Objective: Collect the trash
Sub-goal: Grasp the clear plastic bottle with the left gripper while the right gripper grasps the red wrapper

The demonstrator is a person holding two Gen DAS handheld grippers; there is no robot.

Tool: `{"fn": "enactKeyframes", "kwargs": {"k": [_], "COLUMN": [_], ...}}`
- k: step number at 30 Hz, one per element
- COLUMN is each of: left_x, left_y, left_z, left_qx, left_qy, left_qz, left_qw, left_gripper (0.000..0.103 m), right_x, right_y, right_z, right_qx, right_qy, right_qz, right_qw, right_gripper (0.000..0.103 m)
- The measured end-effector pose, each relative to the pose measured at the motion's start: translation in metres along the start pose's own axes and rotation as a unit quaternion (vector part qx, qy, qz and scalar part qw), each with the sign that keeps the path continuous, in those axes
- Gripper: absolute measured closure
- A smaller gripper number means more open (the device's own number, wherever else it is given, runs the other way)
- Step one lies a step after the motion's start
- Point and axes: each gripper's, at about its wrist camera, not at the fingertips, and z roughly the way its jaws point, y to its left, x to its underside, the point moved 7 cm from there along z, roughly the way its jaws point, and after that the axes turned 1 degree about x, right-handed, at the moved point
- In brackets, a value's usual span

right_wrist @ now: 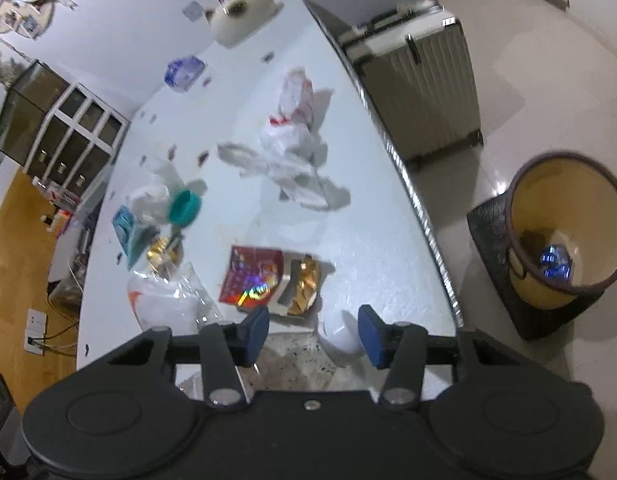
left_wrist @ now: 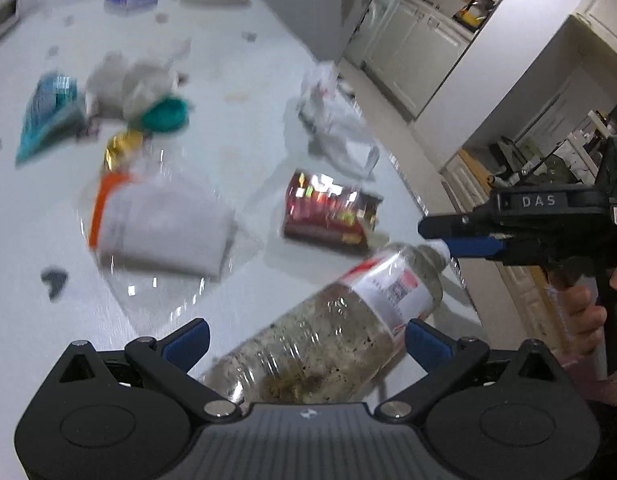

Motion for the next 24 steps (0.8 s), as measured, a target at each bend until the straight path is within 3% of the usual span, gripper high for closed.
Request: {"fn": "enactKeyframes", "kwargs": {"k": [9,16,21,24], "left_x": [0.051,0.081,0.082,0.077], "left_y": [-0.001,-0.012,-0.019,-0.018], "left_z": [-0.027,-0.046,-0.05,-0.049], "left_qx": [0.038,0.048,0.025,0.003], "left_qy": [0.033,0.046,0.045,0.043], "left_qz": [-0.011,-0.022,-0.008,0.0], "left_qw": [0.9987,0.9976,0.9986,0.9991], "left_gripper": [0.003,0.007,0.01,0.012], "right_x": [0.012,0.026,0.009,-0.006], "right_y": [0.057,0.108,0.13,0.132], "right_z": [0.028,0.043,0.03,0.034], "right_qx": [-0.037,-0.074,-0.066,-0.032], "right_qy": [0.036,0.064,0.025,-0.001], "right_qz": [-0.057,-0.137,-0.268,-0.379], "right_qw": [0.997,0.986,0.961,0.925], "right_gripper": [0.053,0.053,0.049,0.04]}}
